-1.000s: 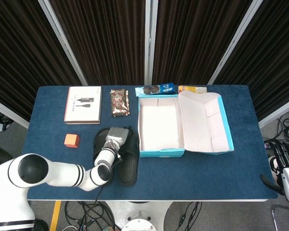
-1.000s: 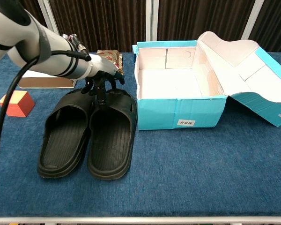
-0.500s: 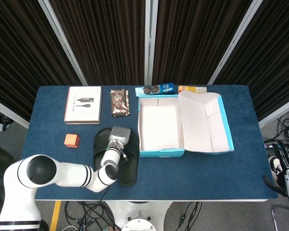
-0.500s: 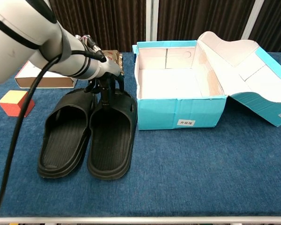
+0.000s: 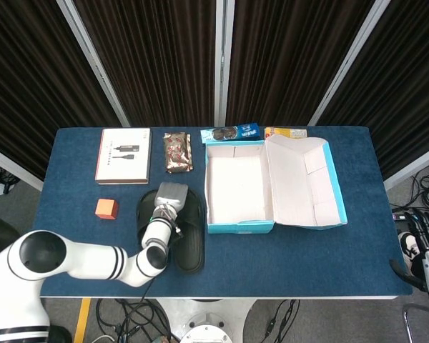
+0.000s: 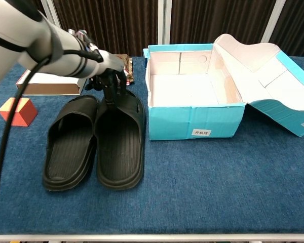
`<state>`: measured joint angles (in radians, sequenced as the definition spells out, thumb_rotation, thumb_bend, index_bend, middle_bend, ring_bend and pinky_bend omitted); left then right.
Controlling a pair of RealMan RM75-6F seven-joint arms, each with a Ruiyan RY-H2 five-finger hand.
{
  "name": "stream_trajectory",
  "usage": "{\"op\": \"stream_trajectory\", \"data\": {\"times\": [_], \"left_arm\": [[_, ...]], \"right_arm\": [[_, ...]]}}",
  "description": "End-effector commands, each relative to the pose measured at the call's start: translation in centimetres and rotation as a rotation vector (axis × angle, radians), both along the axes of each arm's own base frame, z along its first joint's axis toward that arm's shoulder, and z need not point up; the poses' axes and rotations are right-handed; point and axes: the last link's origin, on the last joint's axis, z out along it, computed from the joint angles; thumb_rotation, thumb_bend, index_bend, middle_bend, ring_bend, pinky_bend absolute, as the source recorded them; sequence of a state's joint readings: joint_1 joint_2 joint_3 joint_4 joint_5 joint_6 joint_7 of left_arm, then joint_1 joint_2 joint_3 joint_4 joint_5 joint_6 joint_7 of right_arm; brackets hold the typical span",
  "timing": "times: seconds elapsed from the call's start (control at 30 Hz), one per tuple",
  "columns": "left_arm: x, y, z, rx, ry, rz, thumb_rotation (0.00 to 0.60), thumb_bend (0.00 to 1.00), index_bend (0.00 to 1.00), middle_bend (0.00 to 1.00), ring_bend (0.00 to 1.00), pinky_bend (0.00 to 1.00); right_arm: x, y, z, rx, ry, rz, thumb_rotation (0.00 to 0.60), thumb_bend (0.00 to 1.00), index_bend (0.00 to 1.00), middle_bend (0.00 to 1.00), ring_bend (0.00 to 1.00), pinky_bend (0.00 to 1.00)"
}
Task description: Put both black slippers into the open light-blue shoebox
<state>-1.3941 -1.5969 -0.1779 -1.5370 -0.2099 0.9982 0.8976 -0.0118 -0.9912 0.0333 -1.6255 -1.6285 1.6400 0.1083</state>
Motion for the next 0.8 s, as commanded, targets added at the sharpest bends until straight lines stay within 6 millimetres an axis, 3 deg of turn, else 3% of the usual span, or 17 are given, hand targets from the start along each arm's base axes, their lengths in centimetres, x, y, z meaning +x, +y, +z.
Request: {"op": "stream_trajectory", "data": {"times": [0.03, 0.53, 0.8], "left_arm": [[-0.6, 0.1, 1.6, 0.026, -0.03, 0.004, 0.6, 0.0, 0.44, 0.53, 0.87, 0.79], [-3.3, -0.4, 8.7, 0.129, -0.139, 0.009, 0.6, 0.0, 0.47, 0.55, 0.77, 0.77], [-4.1, 0.8, 12.9, 0.222, -0.455, 0.052, 0.6, 0.0, 0.5, 0.58, 0.66, 0.77]], "right_arm": [[0.1, 0.0, -0.1, 0.003, -0.001, 0.003, 0.6, 0.1, 0.0, 0.04, 0.0, 0.0], [0.6, -0.6, -0.7, 0.022, -0.006, 0.025, 0.6, 0.11, 0.0, 0.04, 0.0, 0.0], [0.9, -0.5, -0.5, 0.009, -0.002, 0.03, 0.6, 0.11, 0.0, 0.04, 0.0, 0.0]]}}
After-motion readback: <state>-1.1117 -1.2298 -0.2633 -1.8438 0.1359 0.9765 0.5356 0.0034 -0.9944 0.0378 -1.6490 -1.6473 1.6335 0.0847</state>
